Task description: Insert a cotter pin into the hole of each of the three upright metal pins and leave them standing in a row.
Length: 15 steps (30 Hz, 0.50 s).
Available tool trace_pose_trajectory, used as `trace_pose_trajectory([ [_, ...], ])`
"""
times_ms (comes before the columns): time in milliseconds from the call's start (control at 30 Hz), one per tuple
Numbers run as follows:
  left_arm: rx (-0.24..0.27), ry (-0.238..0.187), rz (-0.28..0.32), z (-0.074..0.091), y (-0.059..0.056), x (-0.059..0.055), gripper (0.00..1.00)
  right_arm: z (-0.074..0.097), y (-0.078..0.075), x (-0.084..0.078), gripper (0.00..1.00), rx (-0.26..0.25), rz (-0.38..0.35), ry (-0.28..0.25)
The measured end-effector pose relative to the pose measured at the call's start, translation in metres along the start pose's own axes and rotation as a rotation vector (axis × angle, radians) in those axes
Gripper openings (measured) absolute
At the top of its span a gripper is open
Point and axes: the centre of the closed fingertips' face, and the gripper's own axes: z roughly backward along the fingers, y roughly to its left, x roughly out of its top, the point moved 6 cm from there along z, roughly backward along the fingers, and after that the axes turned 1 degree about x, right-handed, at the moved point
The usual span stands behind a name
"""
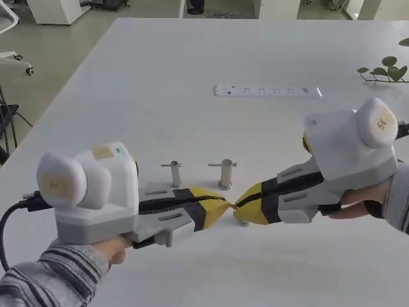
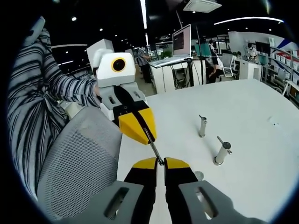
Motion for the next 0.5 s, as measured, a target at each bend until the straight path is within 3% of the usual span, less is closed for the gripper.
trace_pose_trajectory([
  [333,0.000,0.022,-0.032,-0.010,-0.001,-0.004,0.00,0.005,-0.001,-0.002,0.00,-0.046,0.233,0.127],
  [500,0.024,0.013,-0.039,-0.015,0.004,-0.005,0.02,0.008,-0.005,-0.006,0.00,-0.065,0.240,0.149],
])
